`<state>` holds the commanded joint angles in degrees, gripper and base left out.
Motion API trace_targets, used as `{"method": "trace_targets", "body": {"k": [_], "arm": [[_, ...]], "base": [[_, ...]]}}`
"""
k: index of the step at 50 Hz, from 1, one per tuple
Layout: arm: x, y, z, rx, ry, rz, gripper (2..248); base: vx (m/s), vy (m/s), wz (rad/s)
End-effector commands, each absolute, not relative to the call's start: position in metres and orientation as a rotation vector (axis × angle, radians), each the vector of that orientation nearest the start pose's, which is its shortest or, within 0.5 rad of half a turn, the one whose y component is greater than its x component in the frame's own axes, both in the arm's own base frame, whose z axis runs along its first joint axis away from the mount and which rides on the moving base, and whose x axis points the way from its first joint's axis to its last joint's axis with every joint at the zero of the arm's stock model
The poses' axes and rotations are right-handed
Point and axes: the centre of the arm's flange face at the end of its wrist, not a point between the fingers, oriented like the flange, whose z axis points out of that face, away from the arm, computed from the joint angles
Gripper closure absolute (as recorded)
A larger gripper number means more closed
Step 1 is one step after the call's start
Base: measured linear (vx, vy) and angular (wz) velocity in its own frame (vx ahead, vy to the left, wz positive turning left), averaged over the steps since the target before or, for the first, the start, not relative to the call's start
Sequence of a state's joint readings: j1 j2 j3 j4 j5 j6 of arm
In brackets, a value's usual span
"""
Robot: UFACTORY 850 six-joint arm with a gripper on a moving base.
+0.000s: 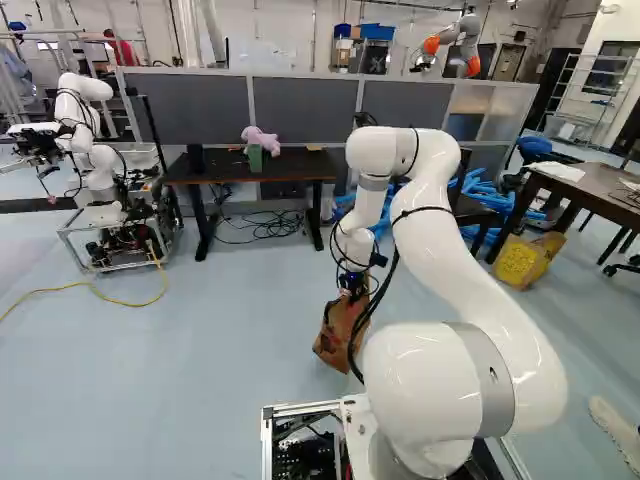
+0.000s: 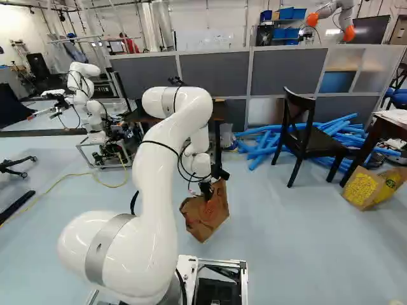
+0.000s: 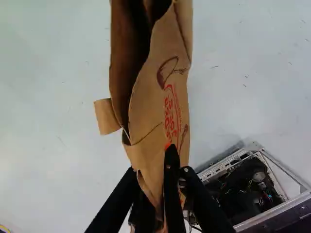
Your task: Pick up the bag on the ground and place it on the table
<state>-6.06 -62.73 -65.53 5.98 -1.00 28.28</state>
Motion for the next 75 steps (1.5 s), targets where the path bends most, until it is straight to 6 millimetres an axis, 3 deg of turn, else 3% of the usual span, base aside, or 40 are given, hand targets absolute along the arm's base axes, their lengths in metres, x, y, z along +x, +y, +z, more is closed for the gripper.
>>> {"method": "trace_targets", "body": {"k": [75], "arm": [[0.407, 0.003, 0.146, -3.001, 0.911, -0.033, 229]], "base": [[0.0, 0.0, 0.0]]}}
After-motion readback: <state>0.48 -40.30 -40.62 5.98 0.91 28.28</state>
